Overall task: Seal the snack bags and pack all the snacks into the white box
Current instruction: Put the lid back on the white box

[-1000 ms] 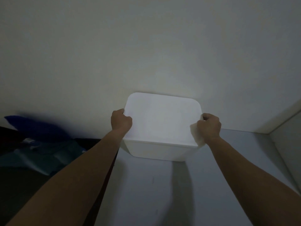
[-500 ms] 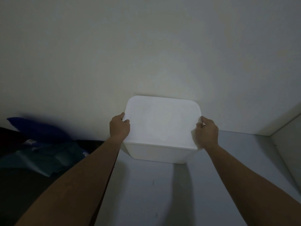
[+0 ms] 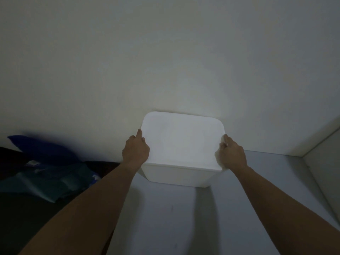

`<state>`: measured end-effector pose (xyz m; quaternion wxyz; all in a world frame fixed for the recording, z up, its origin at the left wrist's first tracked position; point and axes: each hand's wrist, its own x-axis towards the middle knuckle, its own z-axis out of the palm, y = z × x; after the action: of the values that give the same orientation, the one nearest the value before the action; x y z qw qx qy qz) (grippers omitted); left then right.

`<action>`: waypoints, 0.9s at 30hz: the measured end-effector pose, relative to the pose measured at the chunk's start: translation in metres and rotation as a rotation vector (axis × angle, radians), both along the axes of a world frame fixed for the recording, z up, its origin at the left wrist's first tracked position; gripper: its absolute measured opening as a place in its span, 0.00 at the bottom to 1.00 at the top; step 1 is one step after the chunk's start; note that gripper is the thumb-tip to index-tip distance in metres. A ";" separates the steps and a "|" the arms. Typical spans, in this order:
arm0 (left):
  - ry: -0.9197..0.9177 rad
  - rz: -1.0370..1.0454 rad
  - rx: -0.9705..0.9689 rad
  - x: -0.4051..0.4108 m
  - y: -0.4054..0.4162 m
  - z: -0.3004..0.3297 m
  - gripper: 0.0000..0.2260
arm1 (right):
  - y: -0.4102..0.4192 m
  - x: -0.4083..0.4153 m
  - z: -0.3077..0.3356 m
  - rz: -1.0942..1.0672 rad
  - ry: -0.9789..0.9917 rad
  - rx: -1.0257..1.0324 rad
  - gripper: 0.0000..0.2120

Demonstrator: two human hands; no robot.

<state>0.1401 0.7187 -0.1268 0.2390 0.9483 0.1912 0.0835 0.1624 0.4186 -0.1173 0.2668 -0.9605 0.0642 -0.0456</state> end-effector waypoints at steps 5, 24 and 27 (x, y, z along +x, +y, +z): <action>0.111 -0.215 0.363 0.000 -0.001 0.010 0.30 | -0.003 -0.003 0.009 0.110 0.132 -0.072 0.09; 0.405 -0.349 0.266 0.060 0.002 0.029 0.34 | -0.001 -0.018 -0.014 0.147 0.178 -0.002 0.29; 0.399 -0.319 0.430 0.049 -0.007 0.026 0.31 | 0.002 -0.026 -0.007 0.116 0.102 -0.046 0.20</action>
<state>0.1890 0.7120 -0.1011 0.0014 0.9927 0.0616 -0.1039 0.1362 0.4208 -0.1239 0.2432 -0.9696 0.0208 0.0174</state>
